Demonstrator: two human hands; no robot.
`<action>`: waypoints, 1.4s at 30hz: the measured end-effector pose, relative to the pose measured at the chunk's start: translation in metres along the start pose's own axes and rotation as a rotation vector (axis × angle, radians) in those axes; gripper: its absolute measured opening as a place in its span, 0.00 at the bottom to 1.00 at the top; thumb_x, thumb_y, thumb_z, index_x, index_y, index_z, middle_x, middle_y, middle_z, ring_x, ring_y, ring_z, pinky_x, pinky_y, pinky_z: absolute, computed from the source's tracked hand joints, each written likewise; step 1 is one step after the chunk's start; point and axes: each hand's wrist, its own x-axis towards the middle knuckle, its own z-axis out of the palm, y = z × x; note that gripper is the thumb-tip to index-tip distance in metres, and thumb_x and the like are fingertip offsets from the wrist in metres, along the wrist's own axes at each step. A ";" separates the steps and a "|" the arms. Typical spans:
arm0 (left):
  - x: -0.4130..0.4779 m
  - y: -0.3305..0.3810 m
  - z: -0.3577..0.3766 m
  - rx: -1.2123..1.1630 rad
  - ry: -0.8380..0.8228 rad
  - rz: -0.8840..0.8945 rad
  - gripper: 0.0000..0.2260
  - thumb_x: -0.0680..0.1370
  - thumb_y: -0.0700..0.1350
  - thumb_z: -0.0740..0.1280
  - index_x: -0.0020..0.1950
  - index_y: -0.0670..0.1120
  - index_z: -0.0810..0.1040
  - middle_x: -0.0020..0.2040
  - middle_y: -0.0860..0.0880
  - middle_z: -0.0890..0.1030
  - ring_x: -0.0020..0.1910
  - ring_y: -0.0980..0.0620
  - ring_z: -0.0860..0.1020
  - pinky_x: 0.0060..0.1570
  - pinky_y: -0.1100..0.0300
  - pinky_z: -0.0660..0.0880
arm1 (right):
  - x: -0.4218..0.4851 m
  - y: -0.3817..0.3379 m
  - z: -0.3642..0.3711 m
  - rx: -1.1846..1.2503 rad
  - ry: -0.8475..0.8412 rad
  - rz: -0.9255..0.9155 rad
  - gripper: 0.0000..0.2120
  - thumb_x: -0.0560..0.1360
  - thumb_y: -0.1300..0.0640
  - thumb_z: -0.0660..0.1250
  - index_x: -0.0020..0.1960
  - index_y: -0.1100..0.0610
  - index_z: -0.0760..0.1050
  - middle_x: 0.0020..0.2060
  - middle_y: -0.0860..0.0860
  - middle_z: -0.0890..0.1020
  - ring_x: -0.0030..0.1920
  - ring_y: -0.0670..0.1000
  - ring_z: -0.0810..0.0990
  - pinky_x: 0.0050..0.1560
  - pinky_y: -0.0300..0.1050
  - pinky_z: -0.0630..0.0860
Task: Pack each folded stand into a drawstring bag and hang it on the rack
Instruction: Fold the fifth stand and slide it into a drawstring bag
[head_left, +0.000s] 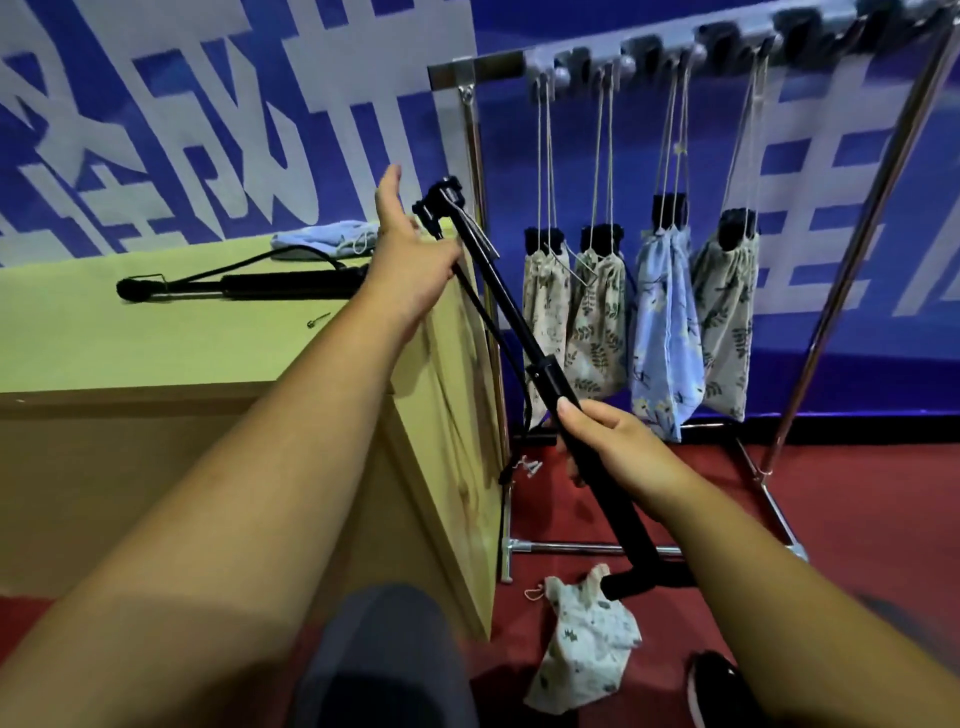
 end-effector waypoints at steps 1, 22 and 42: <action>0.001 -0.004 -0.001 0.029 -0.004 0.028 0.44 0.78 0.34 0.69 0.83 0.65 0.53 0.76 0.46 0.68 0.67 0.48 0.77 0.61 0.47 0.83 | 0.002 0.002 -0.003 -0.041 -0.017 0.033 0.19 0.79 0.33 0.70 0.47 0.49 0.84 0.38 0.53 0.83 0.37 0.55 0.81 0.47 0.54 0.75; -0.037 -0.074 0.067 0.278 0.066 0.172 0.18 0.74 0.67 0.71 0.47 0.58 0.68 0.49 0.51 0.80 0.44 0.42 0.83 0.45 0.44 0.81 | 0.033 0.024 -0.013 -0.071 0.158 -0.060 0.14 0.79 0.44 0.76 0.48 0.55 0.83 0.34 0.43 0.80 0.35 0.43 0.77 0.45 0.45 0.72; -0.093 -0.143 0.084 -0.137 -0.085 0.044 0.20 0.85 0.50 0.66 0.76 0.65 0.71 0.64 0.57 0.80 0.54 0.59 0.83 0.51 0.49 0.85 | 0.054 0.016 -0.005 0.016 0.166 -0.040 0.13 0.75 0.51 0.81 0.55 0.58 0.87 0.48 0.56 0.90 0.51 0.58 0.89 0.53 0.54 0.84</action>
